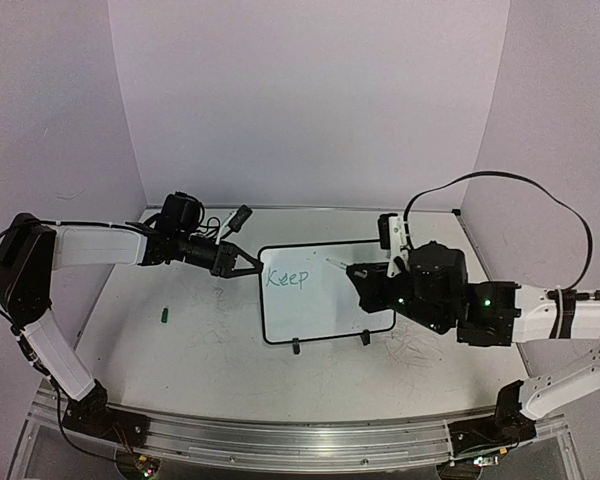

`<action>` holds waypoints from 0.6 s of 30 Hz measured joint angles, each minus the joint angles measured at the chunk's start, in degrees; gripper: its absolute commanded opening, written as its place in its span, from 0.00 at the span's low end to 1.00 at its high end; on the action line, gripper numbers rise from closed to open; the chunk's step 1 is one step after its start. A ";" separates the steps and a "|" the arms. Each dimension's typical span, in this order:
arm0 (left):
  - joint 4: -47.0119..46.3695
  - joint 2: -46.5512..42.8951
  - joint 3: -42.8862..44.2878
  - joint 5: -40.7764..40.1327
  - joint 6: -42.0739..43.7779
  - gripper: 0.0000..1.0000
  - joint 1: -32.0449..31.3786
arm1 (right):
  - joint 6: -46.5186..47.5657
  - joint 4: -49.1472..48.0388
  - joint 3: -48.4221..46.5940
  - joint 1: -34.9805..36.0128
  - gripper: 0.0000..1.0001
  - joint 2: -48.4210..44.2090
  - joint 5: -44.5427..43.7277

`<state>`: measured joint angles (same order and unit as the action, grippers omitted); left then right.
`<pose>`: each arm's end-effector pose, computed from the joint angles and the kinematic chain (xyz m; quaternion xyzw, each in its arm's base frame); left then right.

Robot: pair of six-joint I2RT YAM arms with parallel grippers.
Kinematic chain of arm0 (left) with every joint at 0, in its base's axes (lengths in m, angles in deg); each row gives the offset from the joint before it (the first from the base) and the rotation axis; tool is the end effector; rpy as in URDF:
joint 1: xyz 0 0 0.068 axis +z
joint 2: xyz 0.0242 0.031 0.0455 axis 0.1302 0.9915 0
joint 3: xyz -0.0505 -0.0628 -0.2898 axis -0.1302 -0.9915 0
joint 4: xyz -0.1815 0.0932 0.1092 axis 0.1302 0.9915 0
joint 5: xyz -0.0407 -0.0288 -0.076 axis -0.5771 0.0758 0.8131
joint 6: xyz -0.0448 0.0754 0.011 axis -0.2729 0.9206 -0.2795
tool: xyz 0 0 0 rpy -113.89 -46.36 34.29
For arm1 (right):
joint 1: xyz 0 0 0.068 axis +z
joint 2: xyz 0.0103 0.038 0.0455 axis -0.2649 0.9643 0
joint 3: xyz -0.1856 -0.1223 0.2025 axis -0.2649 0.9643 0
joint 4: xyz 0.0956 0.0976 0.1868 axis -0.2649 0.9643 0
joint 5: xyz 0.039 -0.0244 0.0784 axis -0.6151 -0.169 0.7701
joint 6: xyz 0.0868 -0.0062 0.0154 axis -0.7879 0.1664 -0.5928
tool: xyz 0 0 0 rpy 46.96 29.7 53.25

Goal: Write a sentence on the whiteboard

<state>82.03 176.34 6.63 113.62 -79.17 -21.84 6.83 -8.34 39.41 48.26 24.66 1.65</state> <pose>0.2750 -0.2258 0.2602 0.3575 0.7432 -0.4978 0.2683 0.1457 0.2336 0.3203 -0.1399 0.7815 0.3286 0.5116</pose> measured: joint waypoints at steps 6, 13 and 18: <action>0.05 0.00 0.00 -0.07 0.10 0.00 0.00 | 3.45 -3.85 0.17 -0.17 0.00 0.83 -1.73; 0.58 0.00 0.00 -0.40 0.47 0.01 0.00 | 5.54 -5.02 0.02 -0.17 0.00 3.65 -2.16; 1.13 0.00 0.00 -0.50 1.05 0.02 0.00 | 5.68 -7.35 0.15 -0.21 0.00 2.82 -2.44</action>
<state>83.15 176.34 6.63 113.12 -78.11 -21.84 12.51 -15.69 39.55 48.05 27.48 -0.79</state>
